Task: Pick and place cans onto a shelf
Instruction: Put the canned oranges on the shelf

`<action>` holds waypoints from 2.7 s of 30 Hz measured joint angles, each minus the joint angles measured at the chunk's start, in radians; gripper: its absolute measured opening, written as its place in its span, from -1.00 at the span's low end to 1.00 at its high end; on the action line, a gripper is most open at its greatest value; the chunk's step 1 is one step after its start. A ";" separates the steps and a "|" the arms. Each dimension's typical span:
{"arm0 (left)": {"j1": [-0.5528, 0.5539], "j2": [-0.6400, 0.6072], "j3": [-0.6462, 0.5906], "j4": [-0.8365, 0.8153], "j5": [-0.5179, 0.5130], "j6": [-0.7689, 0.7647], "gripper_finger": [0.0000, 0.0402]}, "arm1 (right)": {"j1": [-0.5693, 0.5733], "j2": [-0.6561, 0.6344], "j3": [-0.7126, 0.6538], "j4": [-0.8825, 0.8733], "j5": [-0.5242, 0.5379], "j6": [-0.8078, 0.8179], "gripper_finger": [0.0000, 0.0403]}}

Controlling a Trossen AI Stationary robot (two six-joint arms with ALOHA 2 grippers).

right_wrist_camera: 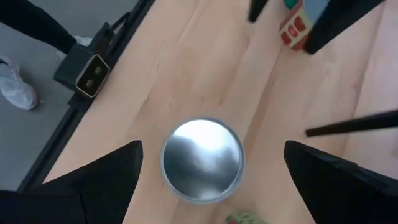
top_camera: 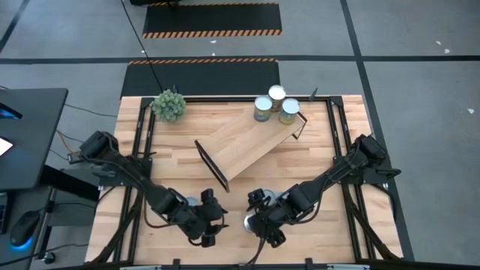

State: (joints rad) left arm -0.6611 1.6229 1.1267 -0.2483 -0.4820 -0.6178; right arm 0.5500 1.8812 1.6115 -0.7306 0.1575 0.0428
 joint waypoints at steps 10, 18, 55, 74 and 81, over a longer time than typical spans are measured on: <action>-0.006 -0.125 0.000 -0.103 0.007 -0.026 -0.12 | -0.023 0.066 0.000 0.031 -0.070 -0.114 0.99; -0.006 -0.179 0.000 -0.159 0.005 -0.050 -0.14 | -0.031 0.097 0.001 0.021 -0.073 -0.176 0.99; -0.015 -0.197 0.000 -0.215 -0.024 -0.104 -0.14 | -0.105 -0.017 0.000 -0.228 -0.089 0.123 0.57; -0.014 -0.197 0.000 -0.215 -0.093 -0.101 -0.14 | -0.440 -0.340 0.000 -0.482 0.114 0.439 0.57; -0.014 -0.196 0.000 -0.215 -0.094 -0.092 -0.14 | -0.567 -0.322 0.000 -0.508 0.132 0.362 0.58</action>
State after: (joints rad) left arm -0.6754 1.4265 1.1267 -0.4632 -0.5759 -0.7094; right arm -0.0173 1.5588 1.6119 -1.2390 0.2891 0.4046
